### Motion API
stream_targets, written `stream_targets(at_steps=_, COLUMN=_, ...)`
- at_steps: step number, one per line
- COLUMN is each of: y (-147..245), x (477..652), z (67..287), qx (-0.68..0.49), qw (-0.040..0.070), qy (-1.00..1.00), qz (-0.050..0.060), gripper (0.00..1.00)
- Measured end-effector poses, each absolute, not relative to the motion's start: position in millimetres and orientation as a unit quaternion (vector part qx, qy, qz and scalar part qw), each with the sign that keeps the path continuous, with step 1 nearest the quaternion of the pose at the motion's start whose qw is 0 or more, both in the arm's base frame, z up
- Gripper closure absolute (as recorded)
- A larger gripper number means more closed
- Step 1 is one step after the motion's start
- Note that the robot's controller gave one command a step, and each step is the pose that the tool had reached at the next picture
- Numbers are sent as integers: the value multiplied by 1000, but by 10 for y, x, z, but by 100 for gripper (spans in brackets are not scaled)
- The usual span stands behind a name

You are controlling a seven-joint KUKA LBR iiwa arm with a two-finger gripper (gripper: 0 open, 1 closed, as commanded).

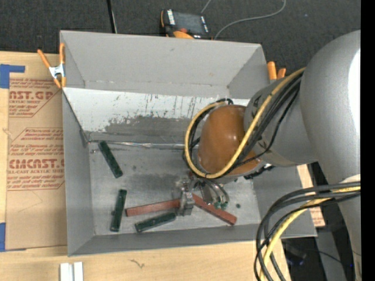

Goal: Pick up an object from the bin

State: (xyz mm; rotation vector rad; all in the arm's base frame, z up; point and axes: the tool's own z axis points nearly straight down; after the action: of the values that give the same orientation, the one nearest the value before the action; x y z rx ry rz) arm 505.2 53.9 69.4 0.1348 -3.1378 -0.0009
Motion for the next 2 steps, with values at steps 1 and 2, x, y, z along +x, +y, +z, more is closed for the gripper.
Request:
stream_targets(at_steps=1, y=540, x=5052, z=694, qx=43, qw=0, qy=-999, qz=0, gripper=0)
stream_targets(at_steps=2, y=540, x=5054, z=696, qx=43, qw=0, qy=-999, qz=-1, gripper=100)
